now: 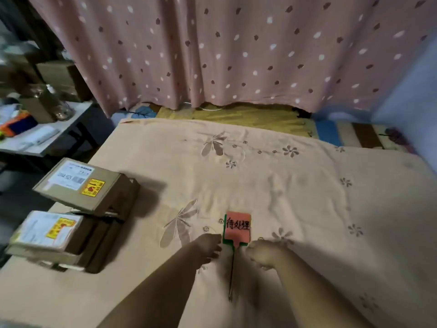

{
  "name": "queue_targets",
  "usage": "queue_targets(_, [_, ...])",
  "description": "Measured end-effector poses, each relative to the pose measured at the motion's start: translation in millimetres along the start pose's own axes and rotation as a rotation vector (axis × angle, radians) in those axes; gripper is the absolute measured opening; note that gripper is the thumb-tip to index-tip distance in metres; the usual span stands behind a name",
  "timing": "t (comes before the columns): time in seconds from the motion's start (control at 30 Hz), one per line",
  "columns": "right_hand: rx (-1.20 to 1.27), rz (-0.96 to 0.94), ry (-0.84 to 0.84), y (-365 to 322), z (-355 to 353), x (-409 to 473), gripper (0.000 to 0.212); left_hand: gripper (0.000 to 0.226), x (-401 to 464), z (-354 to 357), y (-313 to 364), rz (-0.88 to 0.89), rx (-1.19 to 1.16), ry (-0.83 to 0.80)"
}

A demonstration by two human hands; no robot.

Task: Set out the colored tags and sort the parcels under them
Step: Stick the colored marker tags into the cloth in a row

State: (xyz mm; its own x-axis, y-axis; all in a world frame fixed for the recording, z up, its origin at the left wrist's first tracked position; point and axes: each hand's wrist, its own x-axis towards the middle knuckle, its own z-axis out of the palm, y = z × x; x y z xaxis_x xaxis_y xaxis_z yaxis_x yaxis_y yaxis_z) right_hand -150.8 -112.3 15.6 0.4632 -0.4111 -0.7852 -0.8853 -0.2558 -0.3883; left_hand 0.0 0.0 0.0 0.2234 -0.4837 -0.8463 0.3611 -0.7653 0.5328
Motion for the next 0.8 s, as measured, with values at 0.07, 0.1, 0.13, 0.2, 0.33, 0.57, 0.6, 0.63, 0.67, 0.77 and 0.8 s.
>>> queue_targets(0.07, [0.066,0.005,0.001,0,14,12,0.029,0.024,8,5,-8,-0.032,-0.054,-0.006])
queue_targets(0.1, [0.052,0.012,0.010,0,21,17,0.027,0.025,11,8,-14,-0.045,-0.068,-0.006])
queue_targets(0.13, [0.029,0.023,0.032,-2,27,17,0.024,0.026,15,10,-21,-0.054,-0.093,-0.012])
queue_targets(0.2, [0.074,0.050,0.079,-3,39,26,0.022,0.027,22,15,-30,-0.053,-0.171,-0.012])
queue_targets(0.33, [0.266,0.058,0.125,-6,61,47,0.022,0.037,29,22,-34,-0.058,-0.243,0.008])
queue_targets(0.57, [0.295,0.260,0.399,-11,72,48,0.013,0.020,28,31,-38,-0.101,-0.305,-0.030])
queue_targets(0.6, [0.318,0.283,0.412,-12,72,46,0.017,0.020,28,31,-40,-0.107,-0.331,-0.020])
queue_targets(0.63, [0.335,0.277,0.398,-13,72,47,0.021,0.021,27,31,-41,-0.108,-0.367,-0.018])
queue_targets(0.67, [0.291,0.244,0.367,-15,72,47,0.025,0.022,25,31,-42,-0.112,-0.398,-0.017])
queue_targets(0.77, [0.270,0.163,0.331,-16,76,44,0.026,0.027,19,33,-46,-0.088,-0.449,-0.021])
queue_targets(0.8, [0.242,0.137,0.339,-15,75,44,0.023,0.026,17,34,-47,-0.077,-0.447,-0.017])
